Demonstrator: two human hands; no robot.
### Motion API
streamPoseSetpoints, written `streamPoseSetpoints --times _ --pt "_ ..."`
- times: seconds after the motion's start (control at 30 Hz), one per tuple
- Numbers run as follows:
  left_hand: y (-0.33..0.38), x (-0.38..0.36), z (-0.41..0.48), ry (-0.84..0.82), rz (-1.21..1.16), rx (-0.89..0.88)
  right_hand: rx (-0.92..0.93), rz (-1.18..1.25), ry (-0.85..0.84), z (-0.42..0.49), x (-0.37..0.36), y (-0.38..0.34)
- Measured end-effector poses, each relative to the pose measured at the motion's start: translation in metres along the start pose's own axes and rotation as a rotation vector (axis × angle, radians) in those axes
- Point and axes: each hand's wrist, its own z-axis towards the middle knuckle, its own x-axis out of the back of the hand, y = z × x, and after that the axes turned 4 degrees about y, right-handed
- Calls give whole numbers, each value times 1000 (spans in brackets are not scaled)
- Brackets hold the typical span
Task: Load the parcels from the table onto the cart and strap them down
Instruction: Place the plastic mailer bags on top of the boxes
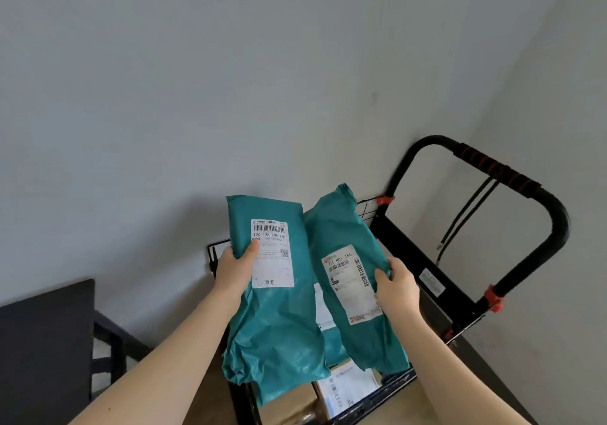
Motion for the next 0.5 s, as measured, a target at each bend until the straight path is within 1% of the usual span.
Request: streamPoseSetpoints --times 0.1,0.27,0.43,0.5 --pt "-23 -22 21 16 25 95 -102 0 -38 35 -15 23" --pt "-54 -44 52 102 33 221 -301 75 -137 97 -45 60" --pt "-100 -52 79 230 64 379 -461 90 -325 148 -83 91" --pt "-116 -53 84 240 64 445 -515 89 -380 159 -95 98"
